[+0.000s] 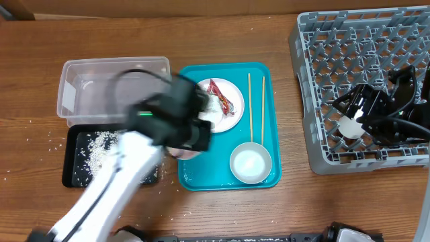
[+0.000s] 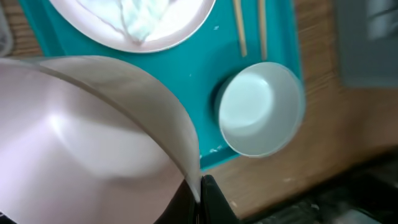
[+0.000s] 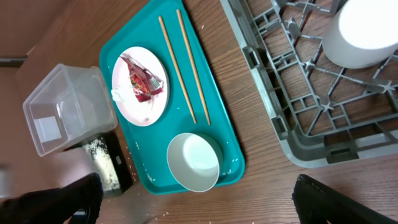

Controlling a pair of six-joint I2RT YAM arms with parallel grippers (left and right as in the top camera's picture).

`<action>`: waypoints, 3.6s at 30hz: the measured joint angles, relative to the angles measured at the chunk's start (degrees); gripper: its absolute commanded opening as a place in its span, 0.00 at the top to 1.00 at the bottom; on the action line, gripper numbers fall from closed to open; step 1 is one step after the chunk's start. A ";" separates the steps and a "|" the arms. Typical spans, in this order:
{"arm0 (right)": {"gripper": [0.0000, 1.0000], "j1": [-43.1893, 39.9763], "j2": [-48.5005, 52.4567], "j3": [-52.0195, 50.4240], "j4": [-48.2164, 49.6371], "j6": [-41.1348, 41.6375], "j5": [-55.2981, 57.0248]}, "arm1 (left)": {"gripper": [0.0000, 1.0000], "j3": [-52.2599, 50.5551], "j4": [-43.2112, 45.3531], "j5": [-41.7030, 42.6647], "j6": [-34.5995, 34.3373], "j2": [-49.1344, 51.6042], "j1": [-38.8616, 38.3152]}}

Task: Sort waste into correct bins and load items into the dishwasher
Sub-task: 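Set the empty pink bowl back on the teal tray with left gripper, then pick the tissue from the pink plate and drop it in the clear bin, then pick the red snack wrapper from the plate with the left gripper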

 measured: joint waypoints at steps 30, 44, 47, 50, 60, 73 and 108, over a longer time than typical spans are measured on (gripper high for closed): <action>0.00 0.00 0.00 0.02 -0.04 -0.02 -0.02 | 0.32 10.54 3.43 -19.93 -6.71 20.85 -9.31; 0.00 0.00 0.00 0.00 -0.04 0.00 0.00 | 0.40 11.89 18.32 -11.93 1.70 34.88 3.65; 0.00 0.00 0.00 0.00 -0.04 0.02 -0.02 | 0.57 11.89 20.00 -8.41 2.67 36.59 3.76; 0.00 0.00 0.00 0.02 -0.07 0.00 0.00 | 0.81 11.89 20.22 -5.86 3.58 37.07 3.74; 0.00 0.00 0.00 0.00 -0.46 0.00 -0.02 | 0.96 12.15 17.03 -4.33 5.27 37.07 3.76; 0.00 0.00 0.00 0.00 -0.63 0.02 0.00 | 0.96 26.51 3.76 -5.86 5.25 29.31 11.34; 0.00 0.00 0.00 0.00 -0.44 0.00 0.00 | 0.30 27.36 10.38 -11.41 2.95 37.42 2.16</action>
